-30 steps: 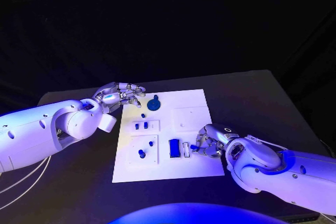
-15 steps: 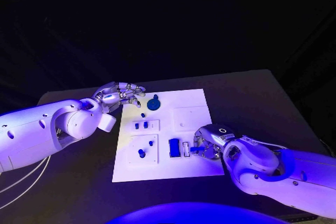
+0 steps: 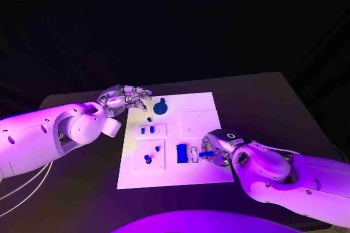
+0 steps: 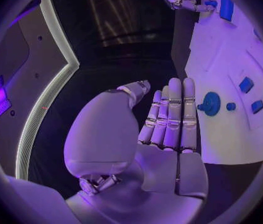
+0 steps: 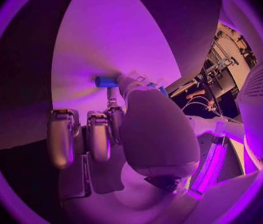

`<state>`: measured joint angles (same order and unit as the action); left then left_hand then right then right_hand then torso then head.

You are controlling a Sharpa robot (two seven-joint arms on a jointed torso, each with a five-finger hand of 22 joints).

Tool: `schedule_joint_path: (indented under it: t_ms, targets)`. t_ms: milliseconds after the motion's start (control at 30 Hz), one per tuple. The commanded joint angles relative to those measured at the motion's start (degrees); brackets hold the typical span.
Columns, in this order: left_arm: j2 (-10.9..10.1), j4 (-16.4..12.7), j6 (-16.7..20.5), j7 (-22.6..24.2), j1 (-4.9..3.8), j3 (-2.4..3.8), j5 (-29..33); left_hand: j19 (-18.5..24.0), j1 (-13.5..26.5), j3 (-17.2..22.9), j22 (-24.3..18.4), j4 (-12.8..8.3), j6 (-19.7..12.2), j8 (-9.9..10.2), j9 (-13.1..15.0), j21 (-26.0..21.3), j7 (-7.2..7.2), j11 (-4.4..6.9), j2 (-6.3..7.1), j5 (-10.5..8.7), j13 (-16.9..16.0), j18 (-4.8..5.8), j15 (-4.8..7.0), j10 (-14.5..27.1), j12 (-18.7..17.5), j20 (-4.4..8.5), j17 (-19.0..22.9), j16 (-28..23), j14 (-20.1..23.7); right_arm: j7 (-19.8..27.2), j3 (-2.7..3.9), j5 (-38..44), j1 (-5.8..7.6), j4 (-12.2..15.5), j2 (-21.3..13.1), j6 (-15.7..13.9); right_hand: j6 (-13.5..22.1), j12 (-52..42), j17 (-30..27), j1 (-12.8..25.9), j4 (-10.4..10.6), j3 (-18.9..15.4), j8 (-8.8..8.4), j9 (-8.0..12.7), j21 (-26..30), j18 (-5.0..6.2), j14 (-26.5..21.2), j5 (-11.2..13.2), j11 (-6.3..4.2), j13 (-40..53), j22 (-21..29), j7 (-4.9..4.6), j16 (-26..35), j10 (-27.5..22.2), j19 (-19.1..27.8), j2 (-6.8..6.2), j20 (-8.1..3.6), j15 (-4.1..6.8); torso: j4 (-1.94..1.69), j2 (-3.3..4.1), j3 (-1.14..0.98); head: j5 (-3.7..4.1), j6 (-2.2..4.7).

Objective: Assemble the parts on the task board

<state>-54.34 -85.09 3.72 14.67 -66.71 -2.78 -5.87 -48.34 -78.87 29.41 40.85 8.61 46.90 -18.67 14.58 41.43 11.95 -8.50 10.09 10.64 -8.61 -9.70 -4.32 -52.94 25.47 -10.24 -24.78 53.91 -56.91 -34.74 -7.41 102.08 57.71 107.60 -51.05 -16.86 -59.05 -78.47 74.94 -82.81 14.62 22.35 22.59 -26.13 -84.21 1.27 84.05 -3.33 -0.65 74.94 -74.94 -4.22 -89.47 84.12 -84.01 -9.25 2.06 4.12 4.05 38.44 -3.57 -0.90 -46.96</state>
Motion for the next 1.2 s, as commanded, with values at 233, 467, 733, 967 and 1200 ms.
schedule_joint_path:
  t_ms: [233, 467, 733, 967, 1200]
  targets:
    - [0.1, -0.2, -0.7, 0.3, 0.01, 0.03, -0.3, -0.3, -0.7, 0.5, -0.1, -0.2, -0.3, -0.3, 0.1, -0.2, 0.30, 0.08, -0.07, 0.14, -0.1, -0.74, -0.13, 0.4, 0.4, -0.03, -0.1, 0.2, 0.4, 0.7, -0.09, -7.2, 1.00, -0.3, -0.1, -7.2, -1.5, -1.7, 15.1, 8.8, -4.7, 7.3, 1.19, -0.8, -2.6, -0.72, 6.0, -0.1, -0.63, 9.7, -14.3, 1.31, -0.5, 2.1, -5.4, -1.69, -0.63, 0.63, -0.06, 0.01, 0.09, 0.10, 0.13]
    - [0.1, -0.2, -0.7, 0.2, 0.01, 0.03, -0.4, -0.3, -1.0, 0.6, 0.0, -0.4, -0.3, -0.3, 0.1, -0.1, 0.29, 0.11, -0.16, 0.18, -0.1, -0.75, -0.09, 0.4, 0.4, 0.00, -0.1, 0.2, 0.5, 2.1, 0.00, -15.3, 1.88, 0.2, -0.3, -12.1, -1.8, -2.6, 15.1, 11.0, -4.3, 6.7, 1.51, -1.0, -3.6, -0.89, 6.0, 0.0, -0.68, 10.3, -14.6, 1.38, -0.5, 2.6, -5.6, -2.16, -0.67, 0.67, -0.03, 0.04, 0.09, 0.11, 0.08]
    - [0.1, -0.3, -0.7, 0.1, 0.01, 0.03, -0.5, -0.3, -1.1, 0.7, 0.0, -0.5, -0.3, -0.3, 0.1, -0.1, 0.29, 0.11, -0.18, 0.18, -0.1, -0.75, -0.07, 0.4, 0.4, 0.02, -0.1, 0.2, 0.5, 2.1, 0.01, -21.8, 2.11, 0.5, 0.3, -13.6, -2.0, -3.2, 15.1, 13.0, -3.7, 6.0, 1.73, -1.1, -4.1, -0.97, 6.0, 0.0, -0.74, 10.6, -14.7, 1.43, -0.5, 2.9, -5.7, -2.38, -0.75, 0.73, 0.06, 0.03, 0.04, 0.13, -0.18]
    - [0.2, -0.3, -0.9, 0.0, 0.00, 0.03, -0.5, -0.3, -1.3, 0.8, 0.1, -0.6, -0.3, -0.3, 0.1, -0.1, 0.30, 0.11, -0.20, 0.19, -0.1, -0.75, -0.06, 0.5, 0.4, 0.04, -0.1, 0.2, 0.5, 0.8, -0.17, -23.6, 1.85, -0.5, 1.3, -12.5, -1.8, -3.0, 15.1, 14.7, -3.0, 4.8, 1.78, -1.2, -3.5, -0.87, 6.0, 0.0, -0.64, 10.6, -14.5, 1.30, -0.5, 2.8, -5.5, -2.82, -0.73, 0.68, 0.05, 0.01, -0.01, 0.28, -0.37]
    - [0.2, -0.4, -1.1, -0.1, 0.00, 0.03, -0.6, -0.3, -1.3, 0.8, 0.1, -0.7, -0.3, -0.3, 0.1, -0.1, 0.30, 0.11, -0.20, 0.19, -0.1, -0.75, -0.06, 0.5, 0.4, 0.05, -0.1, 0.1, 0.5, 0.0, -0.41, -23.3, 1.11, -1.5, 2.1, -10.6, -1.9, -3.0, 15.1, 15.8, -2.5, 4.1, 1.91, -1.2, -3.5, -0.88, 6.0, 0.0, -0.59, 10.6, -14.5, 1.28, -0.5, 2.8, -5.5, -2.78, -0.69, 0.62, 0.07, 0.02, -0.07, 0.28, -0.63]
